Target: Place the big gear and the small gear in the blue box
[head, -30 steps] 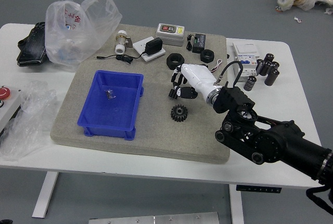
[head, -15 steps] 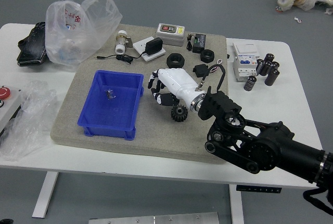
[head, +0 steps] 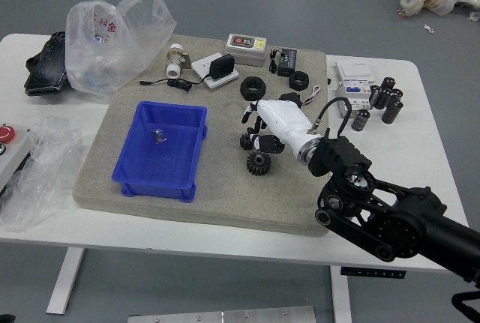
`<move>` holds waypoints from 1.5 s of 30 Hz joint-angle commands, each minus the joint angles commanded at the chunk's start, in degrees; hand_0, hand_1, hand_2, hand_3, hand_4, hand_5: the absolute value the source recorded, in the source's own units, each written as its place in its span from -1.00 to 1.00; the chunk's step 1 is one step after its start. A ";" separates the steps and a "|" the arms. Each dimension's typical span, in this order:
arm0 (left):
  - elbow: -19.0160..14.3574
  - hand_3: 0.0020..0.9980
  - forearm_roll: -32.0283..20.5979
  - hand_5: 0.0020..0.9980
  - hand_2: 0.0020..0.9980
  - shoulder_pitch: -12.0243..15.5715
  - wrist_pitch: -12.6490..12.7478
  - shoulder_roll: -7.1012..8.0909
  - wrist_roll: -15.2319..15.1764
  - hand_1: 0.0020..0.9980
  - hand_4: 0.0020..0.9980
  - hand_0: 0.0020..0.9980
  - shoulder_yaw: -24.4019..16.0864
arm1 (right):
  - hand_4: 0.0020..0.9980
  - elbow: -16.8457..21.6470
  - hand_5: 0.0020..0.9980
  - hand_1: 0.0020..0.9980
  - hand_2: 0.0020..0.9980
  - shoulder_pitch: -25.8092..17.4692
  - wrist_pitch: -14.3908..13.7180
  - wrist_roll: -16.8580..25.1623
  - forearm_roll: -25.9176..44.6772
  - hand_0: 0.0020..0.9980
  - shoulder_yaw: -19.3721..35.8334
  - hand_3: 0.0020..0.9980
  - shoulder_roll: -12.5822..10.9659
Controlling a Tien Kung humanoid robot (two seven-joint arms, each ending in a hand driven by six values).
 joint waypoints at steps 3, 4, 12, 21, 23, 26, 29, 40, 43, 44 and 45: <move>-0.08 0.38 0.23 -0.22 0.17 0.27 0.01 -0.02 0.31 0.25 0.45 0.30 -0.37 | 0.67 3.39 -0.41 0.27 0.73 -2.41 2.47 -4.34 -3.20 -0.26 3.11 0.86 -1.16; -0.09 0.38 0.28 -0.22 0.17 0.31 0.02 0.00 0.37 0.25 0.45 0.30 -0.45 | 0.67 4.29 -0.41 0.27 0.73 -2.87 3.04 -5.77 -3.94 -0.26 3.74 0.86 -1.40; -0.04 0.38 0.30 -0.22 0.17 0.01 0.13 0.19 0.23 0.25 0.45 0.30 -0.47 | 0.73 5.89 -0.38 0.30 0.81 -3.78 6.01 -13.43 -4.74 -0.27 3.26 0.97 -0.98; -0.02 0.38 0.43 -0.21 0.17 -0.20 0.13 0.06 0.14 0.25 0.46 0.30 -0.53 | 0.79 7.78 -0.27 0.29 0.83 -4.39 7.08 -13.43 -1.98 -0.27 0.00 1.00 -1.54; -0.07 0.38 0.62 -0.21 0.17 -0.08 0.11 0.08 0.30 0.25 0.46 0.30 -0.74 | 0.79 8.70 -0.27 0.29 0.83 -4.41 7.16 -13.43 -1.39 -0.27 -0.87 1.00 -1.80; -0.13 0.38 0.89 -0.21 0.17 0.07 0.08 0.11 0.50 0.25 0.46 0.30 -1.00 | 0.83 8.88 -0.21 0.27 0.77 -4.24 7.30 -13.43 -0.37 -0.28 -2.09 1.00 -1.88; -0.14 0.38 0.85 -0.21 0.17 0.14 0.10 0.07 0.52 0.25 0.46 0.30 -0.98 | 0.83 8.33 -0.21 0.27 0.77 -3.96 7.28 -13.43 0.52 -0.28 -3.05 1.00 -1.79; -0.17 0.38 0.98 -0.21 0.17 0.14 0.11 0.02 0.55 0.25 0.46 0.30 -1.07 | 0.26 4.46 -0.60 -0.05 0.00 -2.75 3.64 -12.83 3.18 -0.40 -6.86 0.32 -0.25; -0.16 0.38 1.05 -0.21 0.17 0.09 0.12 -0.01 0.52 0.25 0.46 0.30 -1.12 | 0.26 4.35 -0.60 -0.05 0.00 -2.37 1.68 -11.84 3.49 -0.40 -7.69 0.32 -0.09; -0.16 0.38 1.05 -0.22 0.17 0.07 0.12 -0.01 0.49 0.25 0.45 0.30 -1.10 | 0.16 4.32 -0.71 -0.14 -0.13 -2.27 1.10 -11.53 3.58 -0.47 -7.86 0.23 -0.04; -0.15 0.38 1.02 -0.22 0.17 0.06 0.13 -0.02 0.46 0.25 0.45 0.30 -1.07 | 0.16 4.26 -0.71 -0.14 -0.13 -2.18 0.46 -11.20 3.67 -0.47 -8.01 0.23 0.01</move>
